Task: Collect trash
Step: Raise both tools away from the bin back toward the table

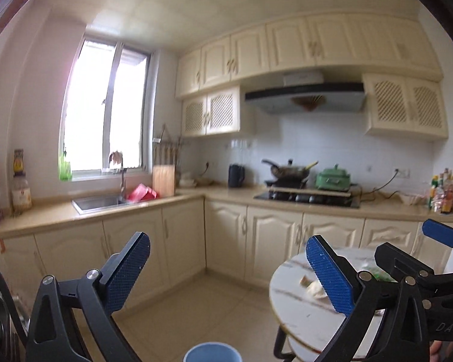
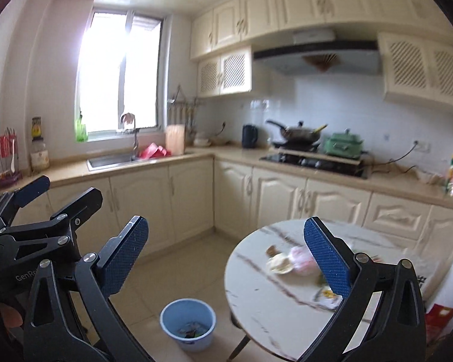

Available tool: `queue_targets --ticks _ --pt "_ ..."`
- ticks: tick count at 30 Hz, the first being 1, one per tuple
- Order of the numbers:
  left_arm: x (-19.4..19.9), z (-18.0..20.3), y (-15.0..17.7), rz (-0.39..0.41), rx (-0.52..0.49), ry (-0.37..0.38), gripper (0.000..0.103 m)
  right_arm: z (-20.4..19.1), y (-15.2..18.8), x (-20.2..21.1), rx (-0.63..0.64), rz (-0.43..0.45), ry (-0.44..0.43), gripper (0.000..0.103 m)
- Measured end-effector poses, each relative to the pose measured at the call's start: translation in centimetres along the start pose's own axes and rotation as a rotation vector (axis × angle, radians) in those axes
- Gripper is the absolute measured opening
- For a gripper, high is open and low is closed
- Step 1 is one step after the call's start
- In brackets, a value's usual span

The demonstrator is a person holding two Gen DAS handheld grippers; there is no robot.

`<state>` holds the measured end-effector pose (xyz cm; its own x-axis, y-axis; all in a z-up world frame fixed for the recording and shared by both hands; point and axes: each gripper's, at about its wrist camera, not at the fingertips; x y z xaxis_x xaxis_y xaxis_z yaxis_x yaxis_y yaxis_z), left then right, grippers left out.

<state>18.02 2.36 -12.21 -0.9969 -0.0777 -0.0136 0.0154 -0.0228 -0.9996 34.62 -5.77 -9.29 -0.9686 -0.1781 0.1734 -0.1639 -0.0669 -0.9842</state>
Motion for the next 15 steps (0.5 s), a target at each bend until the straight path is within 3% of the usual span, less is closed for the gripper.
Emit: queue_targets --ticks 3,7,15 --pt "4.8 -0.2 2.1 0.042 -0.002 0.021 0.102 0.7 -0.9 2.5 0.009 0.044 0.038 0.103" --pt "8.0 0.2 3.9 0.073 -0.007 0.043 0.102 1.8 -1.8 5.1 0.011 0.084 0.081 0.103" --pt "8.8 1.7 6.1 0.062 -0.018 0.105 0.102 4.7 -1.8 6.9 -0.011 0.103 0.154 0.103"
Point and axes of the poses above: each gripper's, at about its wrist camera, not at the fingertips, and x roughly against the way its jaws point, z to its right, y to its underside, and after that the axes turned 6 degrees about z, right-handed
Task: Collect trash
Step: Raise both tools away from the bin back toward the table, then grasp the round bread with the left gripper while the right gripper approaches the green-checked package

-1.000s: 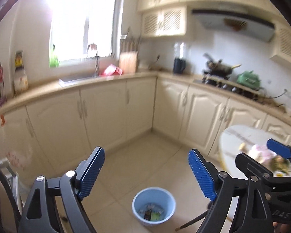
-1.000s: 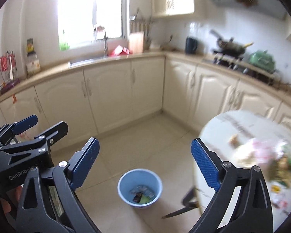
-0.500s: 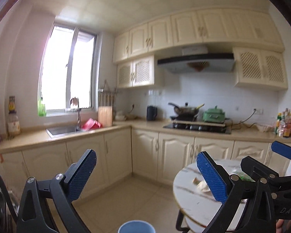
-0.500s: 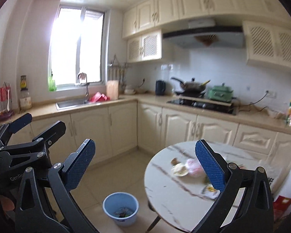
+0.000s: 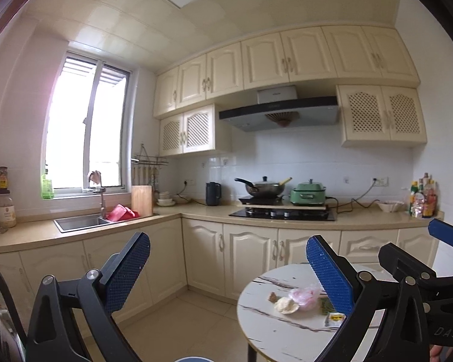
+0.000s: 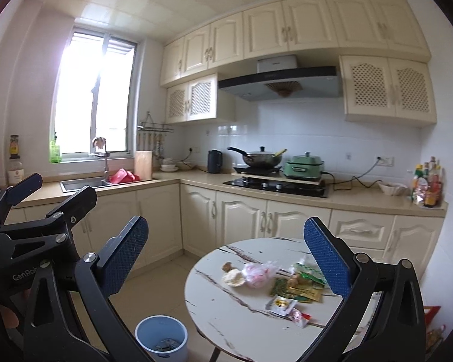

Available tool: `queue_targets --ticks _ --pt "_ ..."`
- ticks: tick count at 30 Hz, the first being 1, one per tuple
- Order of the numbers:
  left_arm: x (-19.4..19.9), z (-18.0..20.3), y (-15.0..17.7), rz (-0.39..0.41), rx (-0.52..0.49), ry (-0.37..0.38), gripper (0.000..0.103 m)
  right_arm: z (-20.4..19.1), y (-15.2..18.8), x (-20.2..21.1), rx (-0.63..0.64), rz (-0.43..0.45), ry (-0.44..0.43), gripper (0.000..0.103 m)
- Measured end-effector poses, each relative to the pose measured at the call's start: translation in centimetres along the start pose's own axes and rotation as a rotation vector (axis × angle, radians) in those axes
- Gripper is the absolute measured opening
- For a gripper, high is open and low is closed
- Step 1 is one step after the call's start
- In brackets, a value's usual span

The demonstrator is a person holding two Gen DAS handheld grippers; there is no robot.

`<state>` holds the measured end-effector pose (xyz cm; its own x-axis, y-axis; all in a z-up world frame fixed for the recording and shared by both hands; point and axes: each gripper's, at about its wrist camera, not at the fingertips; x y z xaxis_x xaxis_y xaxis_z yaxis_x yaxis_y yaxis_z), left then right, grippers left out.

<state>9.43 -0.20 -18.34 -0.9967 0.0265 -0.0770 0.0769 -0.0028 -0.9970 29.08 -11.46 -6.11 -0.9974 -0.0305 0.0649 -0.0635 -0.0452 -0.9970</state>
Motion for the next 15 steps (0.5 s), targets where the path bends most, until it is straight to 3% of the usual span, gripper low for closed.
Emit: queue_targets --ticks 6,15 --pt "-5.0 1.3 0.1 -0.082 -0.027 0.054 0.102 3.6 2.1 -1.2 -0.041 -0.049 0.059 0.103" --pt "-14.6 2.3 1.9 -0.274 -0.043 0.08 0.102 11.0 6.8 -4.7 -0.121 -0.184 0.193 0.103"
Point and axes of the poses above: each gripper's, at about its wrist camera, not at the fingertips, and x roughly against the way its jaws point, z to its right, y to its underside, and after that the axes turned 6 degrees about z, right-handed
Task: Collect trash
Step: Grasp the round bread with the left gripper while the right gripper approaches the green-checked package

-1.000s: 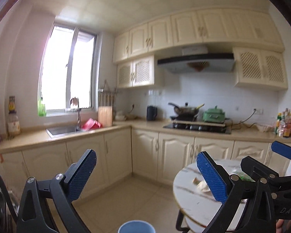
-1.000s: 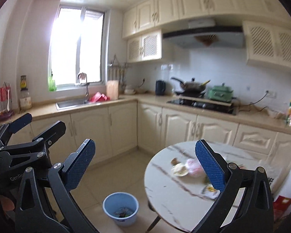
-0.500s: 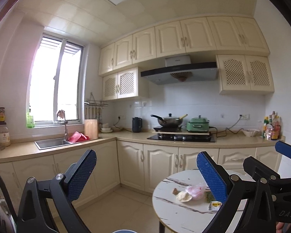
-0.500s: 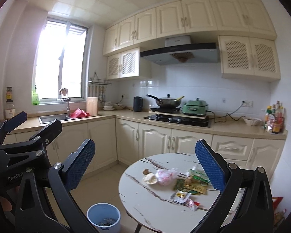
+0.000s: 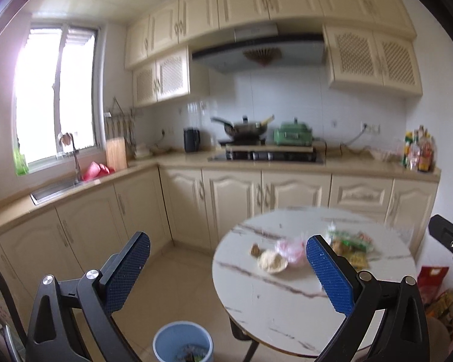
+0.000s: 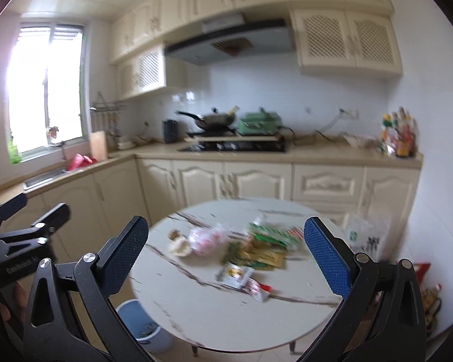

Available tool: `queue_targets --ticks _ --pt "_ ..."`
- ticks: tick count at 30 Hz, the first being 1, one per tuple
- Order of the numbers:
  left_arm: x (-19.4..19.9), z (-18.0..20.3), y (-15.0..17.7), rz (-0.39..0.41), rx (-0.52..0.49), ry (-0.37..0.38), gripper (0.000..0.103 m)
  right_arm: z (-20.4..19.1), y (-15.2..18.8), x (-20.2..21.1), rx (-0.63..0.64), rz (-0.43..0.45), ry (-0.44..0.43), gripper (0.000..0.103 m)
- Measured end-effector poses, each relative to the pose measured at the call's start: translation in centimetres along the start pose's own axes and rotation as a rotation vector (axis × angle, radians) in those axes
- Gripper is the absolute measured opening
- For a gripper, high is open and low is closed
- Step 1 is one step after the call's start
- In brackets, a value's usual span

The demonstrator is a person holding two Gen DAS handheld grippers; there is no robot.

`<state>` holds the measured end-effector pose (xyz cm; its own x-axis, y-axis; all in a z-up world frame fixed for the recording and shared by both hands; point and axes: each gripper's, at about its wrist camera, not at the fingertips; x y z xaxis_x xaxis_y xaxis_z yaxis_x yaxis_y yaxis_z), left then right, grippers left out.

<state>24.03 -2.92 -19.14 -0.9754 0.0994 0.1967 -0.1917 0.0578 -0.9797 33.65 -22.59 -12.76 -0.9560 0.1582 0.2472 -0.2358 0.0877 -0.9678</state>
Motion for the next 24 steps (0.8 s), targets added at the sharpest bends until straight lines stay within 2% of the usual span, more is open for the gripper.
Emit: queue_targets --ticks 6,12,16,22,24 --pt "-6.9 0.0 0.0 -0.145 0.005 0.019 0.102 4.6 3.5 -5.5 -0.052 -0.153 0.078 0.103" --pt "-16.8 1.3 -3.2 -0.284 0.025 0.044 0.102 7.5 7.3 -10.9 -0.079 -0.301 0.101 0.103" --pt "-22.3 3.3 -3.0 -0.376 -0.001 0.124 0.102 8.4 8.7 -13.8 -0.084 -0.357 0.108 0.103" --pt "-29.3 6.5 -3.1 -0.475 -0.049 0.164 0.102 10.1 10.0 -17.8 -0.085 -0.412 0.116 0.103" --pt "-31.5 7.3 -2.8 -0.5 -0.077 0.146 0.102 10.6 10.2 -18.9 -0.082 -0.428 0.117 0.103"
Point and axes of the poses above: each gripper's, at about its wrist camera, not at the fingertips, and x roughly against the way its jaws point, z to its right, y to its underside, and after that the axes turned 6 degrees about z, right-handed
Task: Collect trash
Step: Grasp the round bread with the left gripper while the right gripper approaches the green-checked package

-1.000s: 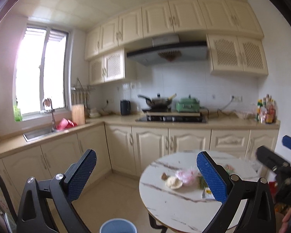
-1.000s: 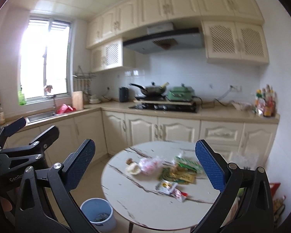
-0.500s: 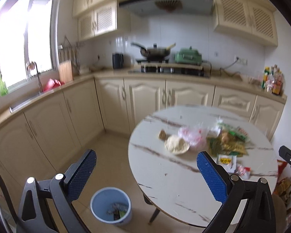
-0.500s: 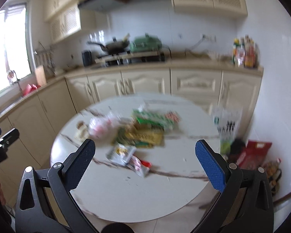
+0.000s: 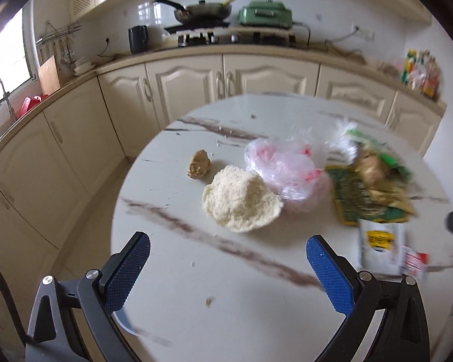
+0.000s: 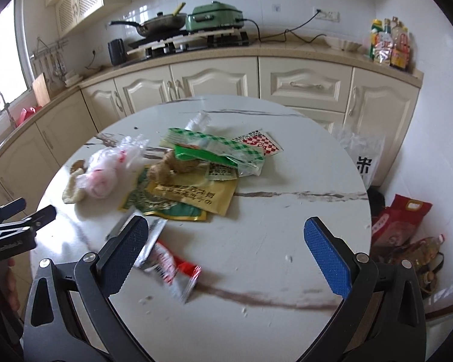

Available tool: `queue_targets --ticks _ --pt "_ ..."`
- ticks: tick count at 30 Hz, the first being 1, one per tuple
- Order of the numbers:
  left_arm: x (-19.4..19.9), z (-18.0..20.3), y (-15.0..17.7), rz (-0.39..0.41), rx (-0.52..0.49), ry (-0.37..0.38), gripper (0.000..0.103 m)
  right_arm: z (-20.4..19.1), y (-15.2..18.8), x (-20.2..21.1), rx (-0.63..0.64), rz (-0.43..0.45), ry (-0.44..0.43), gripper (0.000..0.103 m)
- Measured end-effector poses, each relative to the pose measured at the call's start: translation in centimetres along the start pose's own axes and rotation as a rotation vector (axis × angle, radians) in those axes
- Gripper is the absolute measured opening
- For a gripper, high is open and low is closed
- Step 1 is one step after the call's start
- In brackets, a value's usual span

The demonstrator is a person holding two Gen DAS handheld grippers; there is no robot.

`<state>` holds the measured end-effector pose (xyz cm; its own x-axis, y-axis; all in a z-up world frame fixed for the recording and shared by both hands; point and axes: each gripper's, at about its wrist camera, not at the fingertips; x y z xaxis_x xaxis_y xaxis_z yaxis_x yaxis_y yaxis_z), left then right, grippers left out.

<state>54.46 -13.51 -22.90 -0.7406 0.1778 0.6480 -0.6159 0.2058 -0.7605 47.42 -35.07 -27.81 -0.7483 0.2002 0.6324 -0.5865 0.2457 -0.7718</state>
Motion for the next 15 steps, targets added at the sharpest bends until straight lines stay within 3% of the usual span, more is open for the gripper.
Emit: queue_targets --ticks 4,12,15 --pt "-3.7 -0.4 -1.3 -0.046 -0.006 -0.044 0.102 0.8 -0.5 -1.8 0.009 -0.023 0.0 0.103" --pt "-7.4 -1.1 -2.9 -0.074 0.004 -0.019 0.1 2.3 -1.5 -4.4 -0.001 -0.053 -0.015 0.103" --pt "-8.7 -0.8 -3.2 -0.081 0.0 0.023 0.085 2.5 -1.8 -5.2 0.004 -0.059 -0.022 0.103"
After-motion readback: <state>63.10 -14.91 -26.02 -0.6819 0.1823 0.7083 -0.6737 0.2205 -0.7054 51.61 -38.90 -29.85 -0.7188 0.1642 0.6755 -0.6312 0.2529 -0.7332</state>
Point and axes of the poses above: each gripper's, at about its wrist camera, not at the fingertips, and x roughly against the way its jaws point, z to its right, y to its underside, and after that the axes turned 6 degrees about z, right-handed
